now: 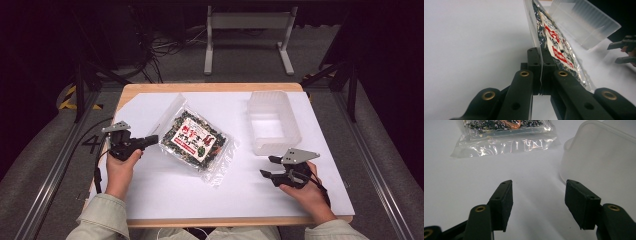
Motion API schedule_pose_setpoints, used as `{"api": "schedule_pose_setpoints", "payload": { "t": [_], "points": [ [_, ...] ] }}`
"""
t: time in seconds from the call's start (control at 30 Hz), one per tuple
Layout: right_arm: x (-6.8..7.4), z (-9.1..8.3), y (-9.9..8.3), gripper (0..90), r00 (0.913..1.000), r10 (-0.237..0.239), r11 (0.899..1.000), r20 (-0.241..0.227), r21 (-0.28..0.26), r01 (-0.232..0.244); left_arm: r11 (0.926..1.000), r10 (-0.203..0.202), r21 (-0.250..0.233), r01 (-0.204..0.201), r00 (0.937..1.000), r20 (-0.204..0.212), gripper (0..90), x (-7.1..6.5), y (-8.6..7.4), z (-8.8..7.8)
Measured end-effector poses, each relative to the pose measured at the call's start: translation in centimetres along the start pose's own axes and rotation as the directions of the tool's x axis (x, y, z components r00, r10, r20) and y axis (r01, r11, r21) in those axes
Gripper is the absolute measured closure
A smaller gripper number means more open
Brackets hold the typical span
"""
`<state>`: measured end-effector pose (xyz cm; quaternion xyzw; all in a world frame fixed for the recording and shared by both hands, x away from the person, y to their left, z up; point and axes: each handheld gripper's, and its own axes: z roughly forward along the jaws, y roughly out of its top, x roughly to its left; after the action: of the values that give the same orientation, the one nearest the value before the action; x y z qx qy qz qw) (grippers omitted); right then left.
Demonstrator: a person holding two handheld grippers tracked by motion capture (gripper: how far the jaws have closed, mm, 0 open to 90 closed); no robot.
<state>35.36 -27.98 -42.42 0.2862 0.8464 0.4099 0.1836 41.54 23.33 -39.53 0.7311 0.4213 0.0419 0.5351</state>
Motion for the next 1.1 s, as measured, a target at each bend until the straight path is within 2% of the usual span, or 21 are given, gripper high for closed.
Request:
{"api": "schedule_pose_setpoints", "payload": {
  "t": [0.17, 0.2, 0.5, 0.63, 0.77, 0.93, 1.1],
  "points": [
    [0.0, -0.1, 0.0, 39.2, 1.0, -0.001, 1.0, -0.002, -0.01, 0.001, 0.9991, 0.01, -0.042, -0.009, 0.9997, 0.021, 89.7, -0.8, 0.5, -1.3],
    [0.0, -0.1, 0.0, 39.0, 1.0, 0.001, 1.0, -0.004, -0.013, -0.001, 0.9979, 0.018, -0.063, -0.017, 0.9995, 0.026, 89.7, -1.2, 0.8, -1.8],
    [0.0, -0.1, 0.1, 38.8, 0.9999, 0.002, 1.0, -0.015, -0.028, -0.003, 0.9909, 0.063, -0.122, -0.056, 0.9965, 0.054, 89.7, -3.1, 2.1, -3.8],
    [0.0, -0.1, 0.1, 38.8, 0.9999, 0.002, 1.0, -0.014, -0.031, -0.002, 0.9863, 0.102, -0.136, -0.093, 0.9929, 0.061, 89.7, -4.3, 2.6, -4.4],
    [0.0, -0.2, 0.1, 39.4, 0.9999, 0.004, 0.999, -0.015, -0.04, -0.005, 0.9776, 0.153, -0.154, -0.144, 0.9866, 0.055, 89.7, -5.6, 3.1, -5.0],
    [0.0, -0.3, 0.1, 42.1, 0.9997, 0.003, 0.998, -0.025, -0.055, -0.005, 0.9685, 0.186, -0.18, -0.173, 0.9807, 0.06, 89.7, -6.8, 3.7, -5.7],
    [0.0, -0.2, 0.2, 43.8, 0.9996, 0.011, 0.998, -0.026, -0.065, -0.013, 0.965, 0.203, -0.182, -0.189, 0.977, 0.065, 89.8, -7.4, 4.0, -6.3]
  ]
}}
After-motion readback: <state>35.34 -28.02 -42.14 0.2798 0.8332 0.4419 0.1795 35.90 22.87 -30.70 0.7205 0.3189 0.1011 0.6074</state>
